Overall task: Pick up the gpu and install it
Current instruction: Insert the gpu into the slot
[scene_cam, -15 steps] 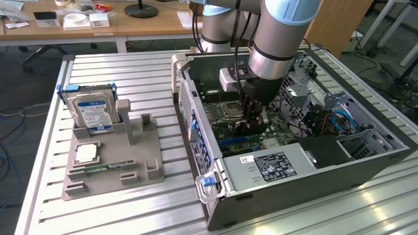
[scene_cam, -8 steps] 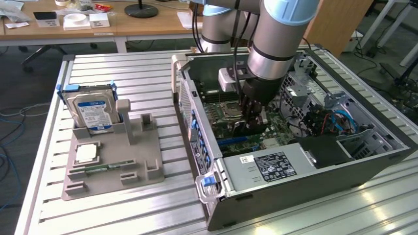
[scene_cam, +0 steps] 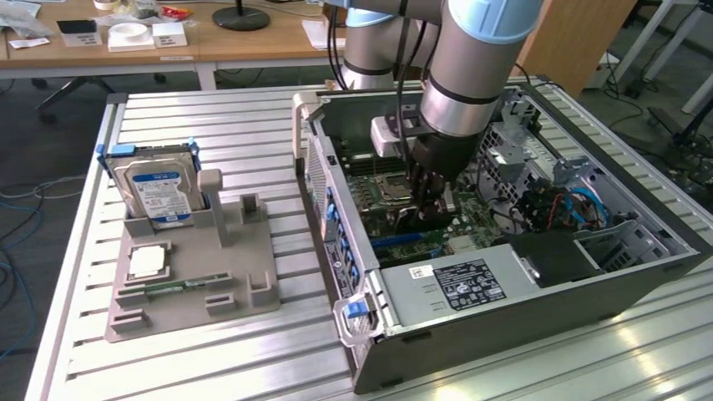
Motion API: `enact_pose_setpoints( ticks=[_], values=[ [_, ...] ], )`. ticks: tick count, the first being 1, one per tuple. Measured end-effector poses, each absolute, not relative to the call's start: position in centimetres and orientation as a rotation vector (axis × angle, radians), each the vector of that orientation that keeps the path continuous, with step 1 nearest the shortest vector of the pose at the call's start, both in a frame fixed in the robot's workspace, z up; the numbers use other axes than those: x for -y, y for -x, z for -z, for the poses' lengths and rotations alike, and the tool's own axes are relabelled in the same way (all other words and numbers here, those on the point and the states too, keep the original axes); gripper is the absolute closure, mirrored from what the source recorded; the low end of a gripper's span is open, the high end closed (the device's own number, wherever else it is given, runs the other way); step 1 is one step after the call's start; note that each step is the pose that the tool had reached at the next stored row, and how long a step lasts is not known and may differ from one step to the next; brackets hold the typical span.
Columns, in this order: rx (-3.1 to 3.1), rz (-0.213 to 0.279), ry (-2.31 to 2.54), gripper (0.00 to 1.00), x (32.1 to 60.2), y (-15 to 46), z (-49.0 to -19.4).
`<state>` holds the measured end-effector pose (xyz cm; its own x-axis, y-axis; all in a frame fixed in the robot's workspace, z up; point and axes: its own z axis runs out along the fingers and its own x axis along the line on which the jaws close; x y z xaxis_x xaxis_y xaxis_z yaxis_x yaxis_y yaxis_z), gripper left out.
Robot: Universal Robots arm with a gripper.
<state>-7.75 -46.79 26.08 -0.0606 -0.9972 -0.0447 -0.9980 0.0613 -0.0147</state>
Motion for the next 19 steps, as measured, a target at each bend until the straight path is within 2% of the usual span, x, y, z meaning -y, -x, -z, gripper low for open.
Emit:
enact_pose_setpoints(
  ticks=[19],
  values=[
    [-2.257,-0.031,2.123,0.73,46.93,8.26,-26.08]
  ],
)
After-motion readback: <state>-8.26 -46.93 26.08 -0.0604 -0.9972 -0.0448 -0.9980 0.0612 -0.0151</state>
